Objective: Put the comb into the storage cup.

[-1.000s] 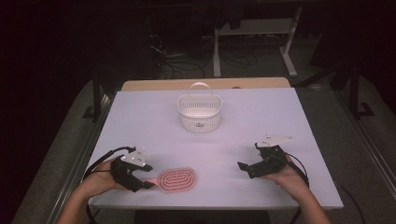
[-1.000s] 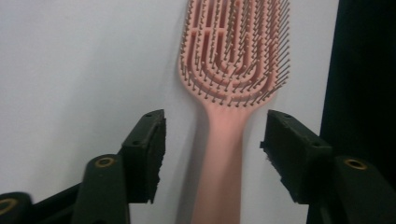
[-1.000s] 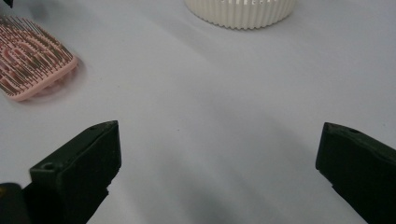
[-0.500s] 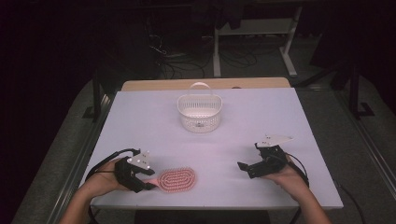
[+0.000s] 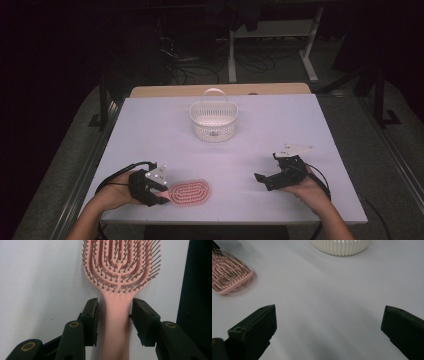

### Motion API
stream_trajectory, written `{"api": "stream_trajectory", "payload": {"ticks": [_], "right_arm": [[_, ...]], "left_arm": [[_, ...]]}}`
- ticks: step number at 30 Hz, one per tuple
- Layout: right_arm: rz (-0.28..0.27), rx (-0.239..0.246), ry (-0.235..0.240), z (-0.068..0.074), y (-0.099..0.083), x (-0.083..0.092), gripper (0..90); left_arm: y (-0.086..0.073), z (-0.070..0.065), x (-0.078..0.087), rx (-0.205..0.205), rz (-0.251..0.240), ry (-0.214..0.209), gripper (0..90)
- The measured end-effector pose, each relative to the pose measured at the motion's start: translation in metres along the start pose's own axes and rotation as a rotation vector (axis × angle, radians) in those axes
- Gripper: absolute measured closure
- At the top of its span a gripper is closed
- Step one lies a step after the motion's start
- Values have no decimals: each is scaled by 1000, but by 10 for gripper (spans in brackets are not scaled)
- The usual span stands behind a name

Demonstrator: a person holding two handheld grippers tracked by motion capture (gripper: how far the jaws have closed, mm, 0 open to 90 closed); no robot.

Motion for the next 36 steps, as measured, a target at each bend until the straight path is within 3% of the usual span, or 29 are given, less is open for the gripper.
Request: {"api": "stream_trajectory", "payload": {"ticks": [13,24,36], "right_arm": [[2,3,-1,0,0,0,0],[5,3,-1,0,0,-1,0],[3,1,-3,0,-1,0,0]], "left_arm": [[3,0,-4,-14,44,4,632],[3,2,-4,-6,34,-10,702],[2,4,-3,13,11,-21,706]]}}
Point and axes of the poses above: each handheld gripper's, and its own axes: x roughly backward along the jaws, y roughly out of its top, z roughly to its left, the point moved 7 cm from there along -x, roughly forward along the jaws, and after that the axes turned 5 degrees about -z, right-handed, at the moved point
